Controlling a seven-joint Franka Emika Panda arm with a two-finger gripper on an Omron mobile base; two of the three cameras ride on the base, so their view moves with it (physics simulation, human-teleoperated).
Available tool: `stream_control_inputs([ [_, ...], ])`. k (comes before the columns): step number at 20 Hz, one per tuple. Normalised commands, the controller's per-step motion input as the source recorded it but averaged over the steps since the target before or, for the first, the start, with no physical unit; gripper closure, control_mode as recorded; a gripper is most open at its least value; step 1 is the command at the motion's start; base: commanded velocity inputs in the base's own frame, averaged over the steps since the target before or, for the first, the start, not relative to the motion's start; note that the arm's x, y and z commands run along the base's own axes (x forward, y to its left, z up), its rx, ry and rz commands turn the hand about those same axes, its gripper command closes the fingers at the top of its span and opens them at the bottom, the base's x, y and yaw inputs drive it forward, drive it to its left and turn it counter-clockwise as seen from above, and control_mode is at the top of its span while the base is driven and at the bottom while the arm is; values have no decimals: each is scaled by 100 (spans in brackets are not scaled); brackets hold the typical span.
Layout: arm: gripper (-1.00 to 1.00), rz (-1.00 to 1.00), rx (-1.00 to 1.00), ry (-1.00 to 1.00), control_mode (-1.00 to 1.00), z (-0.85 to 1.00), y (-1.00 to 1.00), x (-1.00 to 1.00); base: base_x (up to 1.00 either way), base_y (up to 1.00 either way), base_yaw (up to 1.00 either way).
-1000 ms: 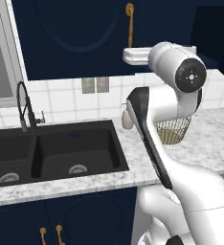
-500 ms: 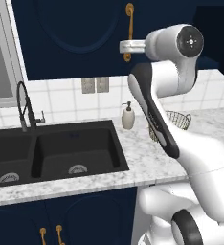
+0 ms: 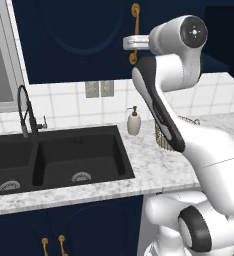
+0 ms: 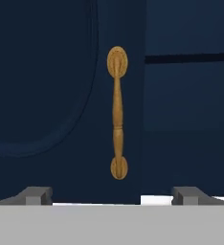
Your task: Open the cabinet, pick up the bread from the cabinet and place it in the basket. Then move the basket to the dining counter.
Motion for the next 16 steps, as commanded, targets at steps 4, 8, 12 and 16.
stream_control_inputs([
  [4,-100,0,0,0,-100,-18,-18,49,0,0,0],
  [8,-100,0,0,0,-100,-5,2,50,0,0,0],
  [12,-100,0,0,0,-100,0,0,48,0,0,0],
  [16,-100,0,0,0,-100,0,0,50,0,0,0],
])
